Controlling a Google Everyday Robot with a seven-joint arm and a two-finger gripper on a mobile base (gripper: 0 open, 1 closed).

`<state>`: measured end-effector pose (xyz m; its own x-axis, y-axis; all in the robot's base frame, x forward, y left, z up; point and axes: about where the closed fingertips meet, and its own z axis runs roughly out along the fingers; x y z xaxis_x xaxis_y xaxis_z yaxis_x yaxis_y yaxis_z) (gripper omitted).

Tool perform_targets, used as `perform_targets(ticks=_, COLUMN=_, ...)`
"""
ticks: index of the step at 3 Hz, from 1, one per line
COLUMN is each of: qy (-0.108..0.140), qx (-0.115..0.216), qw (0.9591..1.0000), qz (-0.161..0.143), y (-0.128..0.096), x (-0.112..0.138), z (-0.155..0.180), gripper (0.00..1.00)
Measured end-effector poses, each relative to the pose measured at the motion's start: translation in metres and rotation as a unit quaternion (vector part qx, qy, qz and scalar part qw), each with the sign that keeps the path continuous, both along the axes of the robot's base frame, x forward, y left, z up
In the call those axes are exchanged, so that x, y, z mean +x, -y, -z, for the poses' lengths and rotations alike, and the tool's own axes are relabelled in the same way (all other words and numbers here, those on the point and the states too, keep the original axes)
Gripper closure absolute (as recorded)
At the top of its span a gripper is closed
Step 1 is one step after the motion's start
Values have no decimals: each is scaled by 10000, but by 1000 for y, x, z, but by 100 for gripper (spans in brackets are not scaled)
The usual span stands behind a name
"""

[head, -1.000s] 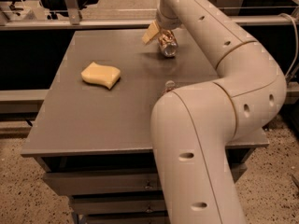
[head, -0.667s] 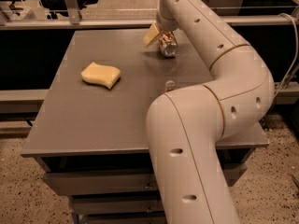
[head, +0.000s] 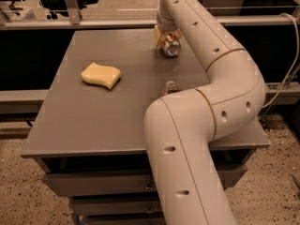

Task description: Place orange can upright

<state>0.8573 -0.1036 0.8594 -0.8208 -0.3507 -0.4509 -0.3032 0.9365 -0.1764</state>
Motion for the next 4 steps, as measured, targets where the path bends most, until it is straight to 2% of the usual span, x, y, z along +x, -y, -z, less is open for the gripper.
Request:
perform_targets(ticks=1, qy=72, qx=45, qw=9999, qz=-77, y=-2, x=2, z=-6, gripper=65)
perform_targets(ticks=2, qy=298, qx=227, qw=9988, qz=-322, y=-3, x=3, z=-25, gripper=88)
perform_targets(ticks=3, qy=828, qx=551, qw=9897, qz=-1029, y=2, x=-5, z=-70, gripper=100)
perform_targets(ticks=4, qy=1317, qx=918, qw=9725, qz=-1685, y=11, x=-24, z=-107, gripper=100)
